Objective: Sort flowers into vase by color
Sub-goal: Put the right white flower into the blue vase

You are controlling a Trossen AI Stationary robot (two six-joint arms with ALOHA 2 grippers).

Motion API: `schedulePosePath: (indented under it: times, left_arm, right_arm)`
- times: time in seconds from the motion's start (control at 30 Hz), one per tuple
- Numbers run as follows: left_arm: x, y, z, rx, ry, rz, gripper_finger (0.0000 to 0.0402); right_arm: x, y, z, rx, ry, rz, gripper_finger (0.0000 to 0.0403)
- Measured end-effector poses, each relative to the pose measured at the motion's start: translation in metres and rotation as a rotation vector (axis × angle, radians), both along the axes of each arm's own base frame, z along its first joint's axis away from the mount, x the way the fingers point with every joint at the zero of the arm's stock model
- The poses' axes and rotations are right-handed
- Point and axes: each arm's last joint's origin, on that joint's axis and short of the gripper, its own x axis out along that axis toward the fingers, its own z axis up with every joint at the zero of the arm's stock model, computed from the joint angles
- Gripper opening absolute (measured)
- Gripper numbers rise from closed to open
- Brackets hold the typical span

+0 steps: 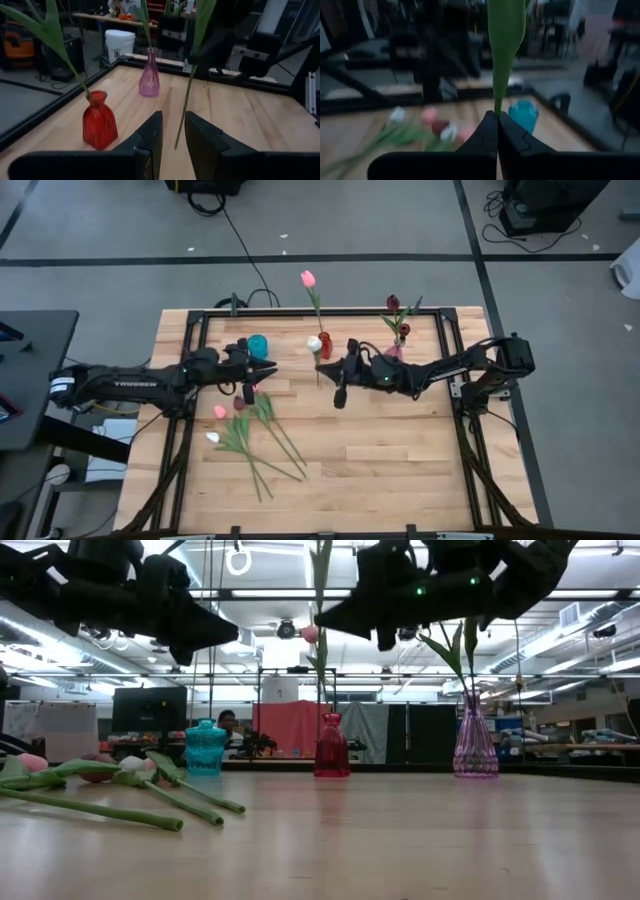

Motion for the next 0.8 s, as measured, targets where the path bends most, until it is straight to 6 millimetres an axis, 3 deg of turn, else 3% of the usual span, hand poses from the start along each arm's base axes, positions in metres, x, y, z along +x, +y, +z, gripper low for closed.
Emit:
schedulePosePath:
  times: [0.17,0.43,0.6,0.8]
  left_arm:
    - [0.01,0.002,-0.005,0.007,-0.012,-0.007,0.0088]
    - [0.04,0.008,-0.007,0.004,0.062,-0.048,0.0088]
    - [0.056,0.012,-0.001,0.019,0.138,-0.046,0.0088]
    - [0.061,0.014,0.003,0.028,0.141,-0.011,0.0095]
  right_arm:
    - [0.001,-0.01,0.005,-0.047,-0.026,-0.008,0.0006]
    - [0.033,-0.019,0.026,-0.078,-0.002,0.078,0.0006]
    - [0.052,-0.02,0.024,-0.105,0.047,0.083,0.0006]
    - [0.06,-0.021,0.017,-0.102,0.062,0.081,0.0006]
